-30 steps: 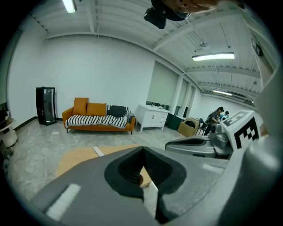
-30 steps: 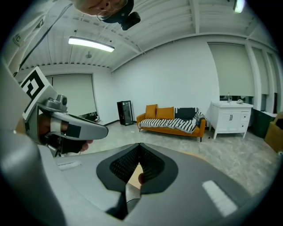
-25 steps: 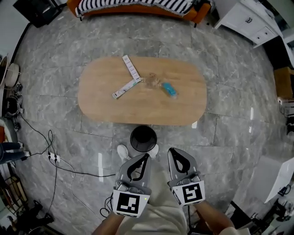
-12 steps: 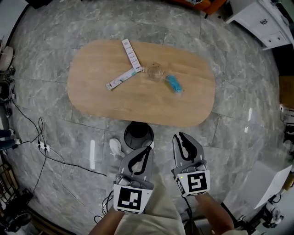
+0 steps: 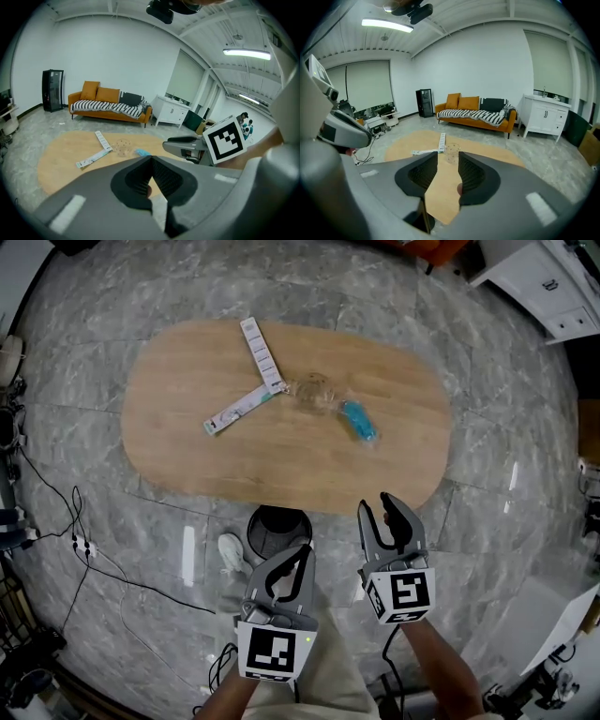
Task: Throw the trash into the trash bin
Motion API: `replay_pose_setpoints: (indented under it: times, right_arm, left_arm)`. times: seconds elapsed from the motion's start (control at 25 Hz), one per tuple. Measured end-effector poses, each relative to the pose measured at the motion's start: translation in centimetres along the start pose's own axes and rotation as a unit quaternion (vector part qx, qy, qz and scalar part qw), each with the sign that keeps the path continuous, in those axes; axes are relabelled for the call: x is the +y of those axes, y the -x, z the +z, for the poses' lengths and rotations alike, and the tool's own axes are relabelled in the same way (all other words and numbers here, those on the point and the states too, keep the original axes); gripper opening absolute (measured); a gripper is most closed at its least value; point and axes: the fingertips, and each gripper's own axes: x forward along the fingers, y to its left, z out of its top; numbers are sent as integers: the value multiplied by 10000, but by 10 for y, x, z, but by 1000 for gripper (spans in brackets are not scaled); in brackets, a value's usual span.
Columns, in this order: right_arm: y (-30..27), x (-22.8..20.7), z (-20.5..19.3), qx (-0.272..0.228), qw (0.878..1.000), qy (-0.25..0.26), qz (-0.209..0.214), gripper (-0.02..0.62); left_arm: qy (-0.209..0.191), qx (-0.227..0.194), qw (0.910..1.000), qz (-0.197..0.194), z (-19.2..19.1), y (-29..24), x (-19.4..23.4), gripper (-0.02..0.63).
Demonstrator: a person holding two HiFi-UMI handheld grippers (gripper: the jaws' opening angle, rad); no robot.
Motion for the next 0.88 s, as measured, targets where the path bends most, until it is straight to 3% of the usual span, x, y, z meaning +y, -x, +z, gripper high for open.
replay_pose_setpoints:
  times: [0.2,0.4,0.88]
  right_arm:
    - [-37,-18,-23,-37,9997,-190,172,207]
    - [-63,-33,-44,47,9998,109,136,249]
    - [-122,-75,-97,400,9988,33,-275,264]
  left_arm:
    - [-36,29,10000,18,-14,-24,6,0]
    - [112,16,9998,180,-31,-39,11,0]
    - [229,75,9994,233,-56,-64,26,0]
